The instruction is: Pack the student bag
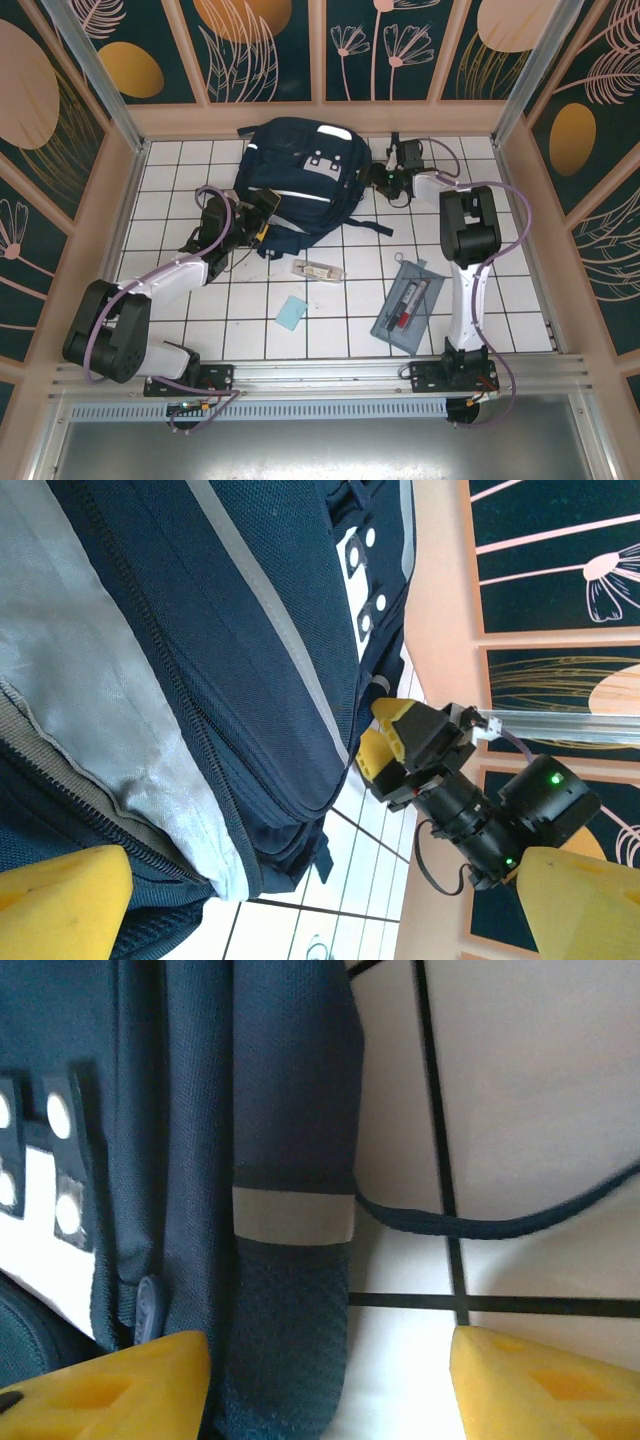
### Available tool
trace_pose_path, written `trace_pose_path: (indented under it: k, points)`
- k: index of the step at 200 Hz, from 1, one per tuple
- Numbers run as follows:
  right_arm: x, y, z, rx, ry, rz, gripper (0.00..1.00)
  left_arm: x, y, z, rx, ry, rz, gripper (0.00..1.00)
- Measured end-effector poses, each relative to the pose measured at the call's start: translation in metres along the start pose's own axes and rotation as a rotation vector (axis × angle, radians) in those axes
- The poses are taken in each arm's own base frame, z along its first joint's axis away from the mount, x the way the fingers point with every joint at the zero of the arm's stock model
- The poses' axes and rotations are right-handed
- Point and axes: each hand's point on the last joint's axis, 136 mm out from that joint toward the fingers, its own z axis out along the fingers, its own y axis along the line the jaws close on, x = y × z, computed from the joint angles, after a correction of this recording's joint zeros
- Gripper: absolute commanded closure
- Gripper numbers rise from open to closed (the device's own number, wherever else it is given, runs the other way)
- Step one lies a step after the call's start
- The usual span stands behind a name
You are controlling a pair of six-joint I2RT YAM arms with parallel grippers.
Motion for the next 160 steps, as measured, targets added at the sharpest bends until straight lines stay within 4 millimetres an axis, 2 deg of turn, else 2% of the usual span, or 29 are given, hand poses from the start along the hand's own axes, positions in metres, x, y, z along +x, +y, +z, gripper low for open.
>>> trace_pose_path:
  k: [15,31,41,67,92,131,160]
  points:
    - [0.003,0.006,0.007,-0.035,0.022,0.011,0.61,-0.001,0.002,0.002,-0.002,-0.004,0.000,0.02]
    - [0.006,0.015,0.009,-0.078,0.036,0.011,0.83,-0.002,0.007,0.007,-0.012,-0.007,0.003,0.02]
    - [0.006,0.019,0.008,-0.097,0.042,0.027,1.00,-0.002,0.012,0.012,-0.021,-0.010,0.005,0.02]
    - [0.011,0.028,0.000,-0.147,0.038,0.038,1.00,-0.003,0.033,0.030,-0.066,-0.010,0.015,0.01]
    - [0.022,0.041,-0.031,-0.179,0.025,0.071,1.00,-0.008,0.043,0.050,-0.102,-0.009,0.037,0.01]
    - [0.030,0.073,-0.089,-0.235,-0.023,0.103,1.00,-0.028,0.035,0.084,-0.124,-0.034,0.115,0.01]
    - [0.050,0.084,-0.106,-0.257,-0.018,0.140,1.00,-0.059,0.025,0.103,-0.140,-0.079,0.164,0.02]
